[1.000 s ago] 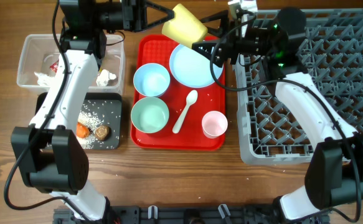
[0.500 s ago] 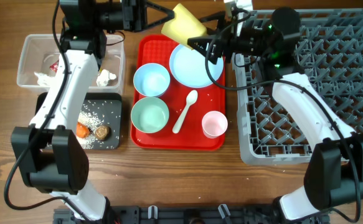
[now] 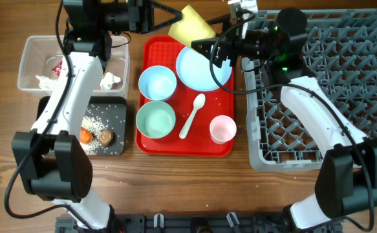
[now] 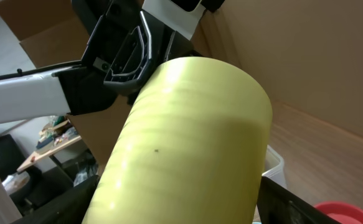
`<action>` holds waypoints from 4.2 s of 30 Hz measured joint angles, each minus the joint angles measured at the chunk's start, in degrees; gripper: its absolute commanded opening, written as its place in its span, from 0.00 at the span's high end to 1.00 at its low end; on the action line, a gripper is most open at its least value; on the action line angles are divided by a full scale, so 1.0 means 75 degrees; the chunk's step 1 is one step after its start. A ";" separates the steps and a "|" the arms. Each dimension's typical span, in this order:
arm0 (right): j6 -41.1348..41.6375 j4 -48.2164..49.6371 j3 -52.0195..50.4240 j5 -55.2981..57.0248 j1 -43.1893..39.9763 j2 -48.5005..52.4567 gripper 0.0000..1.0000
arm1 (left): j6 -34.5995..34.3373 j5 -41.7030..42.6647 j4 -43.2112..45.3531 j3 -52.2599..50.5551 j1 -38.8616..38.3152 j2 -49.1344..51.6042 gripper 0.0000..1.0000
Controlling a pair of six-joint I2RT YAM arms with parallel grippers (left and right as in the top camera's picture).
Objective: Sort waste into correct bins and load items into the dishwasher rack
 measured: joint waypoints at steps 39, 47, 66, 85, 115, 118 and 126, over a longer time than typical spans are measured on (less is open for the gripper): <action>-0.1239 -1.0622 0.3873 0.3710 -0.1594 -0.0542 0.78 | 0.4470 -0.3456 -0.5995 0.0108 0.1172 0.0006 0.73; -0.1705 -1.3368 0.4619 0.8440 -0.1649 -0.0632 0.95 | 0.4549 -0.4112 -0.6009 0.0108 0.1172 0.0006 0.22; -0.1979 -1.5591 0.8309 0.8189 -0.1789 0.2445 0.96 | 0.4610 -0.4989 -0.6012 0.0108 0.1055 0.0006 0.00; -0.2926 -1.4577 0.8935 0.8687 -0.1110 0.4476 0.96 | 0.4610 -0.4992 -0.6012 0.0108 0.1055 0.0006 0.00; -0.3066 -1.4426 0.8845 0.9072 -0.1110 0.5158 0.07 | 0.4610 -0.4992 -0.6012 0.0108 0.1055 0.0006 0.00; -0.3130 -1.4676 0.9224 0.8617 -0.1116 0.5097 0.11 | 0.4610 -0.4989 -0.6009 0.0108 0.1055 0.0006 0.00; -0.3203 -1.5288 0.9422 0.7242 -0.1113 0.3284 0.50 | 0.4610 -0.4992 -0.6009 0.0108 0.1055 0.0006 0.00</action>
